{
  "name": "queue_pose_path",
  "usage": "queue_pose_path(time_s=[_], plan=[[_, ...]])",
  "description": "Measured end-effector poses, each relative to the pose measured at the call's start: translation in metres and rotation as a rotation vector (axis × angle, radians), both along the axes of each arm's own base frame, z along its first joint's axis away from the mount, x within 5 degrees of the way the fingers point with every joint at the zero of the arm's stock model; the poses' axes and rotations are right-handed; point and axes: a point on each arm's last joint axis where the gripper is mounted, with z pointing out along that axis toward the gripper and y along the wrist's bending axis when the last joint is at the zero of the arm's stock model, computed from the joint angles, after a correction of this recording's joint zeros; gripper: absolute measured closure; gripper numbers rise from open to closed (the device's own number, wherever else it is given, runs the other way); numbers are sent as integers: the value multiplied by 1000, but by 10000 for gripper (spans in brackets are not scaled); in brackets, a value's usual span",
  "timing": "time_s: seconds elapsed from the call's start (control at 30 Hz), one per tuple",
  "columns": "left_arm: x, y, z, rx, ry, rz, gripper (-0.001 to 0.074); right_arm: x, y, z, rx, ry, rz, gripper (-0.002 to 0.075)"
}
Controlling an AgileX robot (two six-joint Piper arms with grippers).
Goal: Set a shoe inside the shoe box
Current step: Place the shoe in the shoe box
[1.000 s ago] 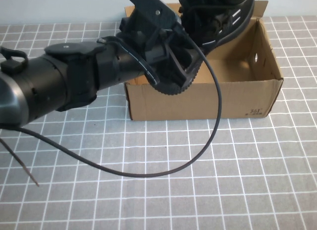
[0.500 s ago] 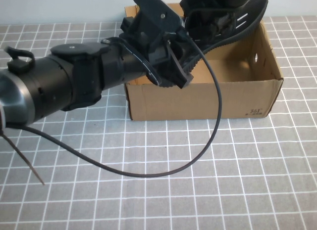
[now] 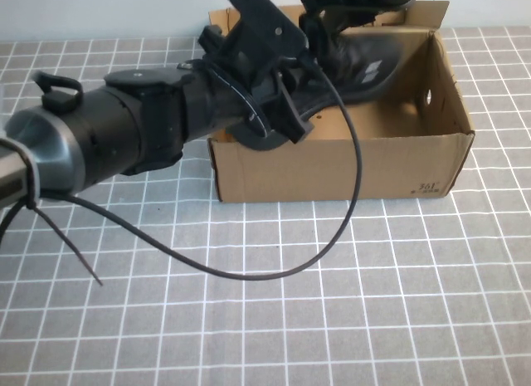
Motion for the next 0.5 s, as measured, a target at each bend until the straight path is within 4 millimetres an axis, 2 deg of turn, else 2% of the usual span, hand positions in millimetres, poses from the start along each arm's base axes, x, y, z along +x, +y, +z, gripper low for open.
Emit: queue_pose_path(time_s=[0.13,0.27,0.37,0.5], plan=[[3,0,1,2,-7,10,683,0,-3,2,-15,-16,-26,438],[6,-2,10,9,-47,-6,685,2,-10,4,-66,-49,-60,421],[8,-5,21,12,-95,-28,685,-2,-16,12,-86,-85,-78,472],[11,-5,38,-15,-146,-61,685,-19,-27,38,-64,-142,-88,622]])
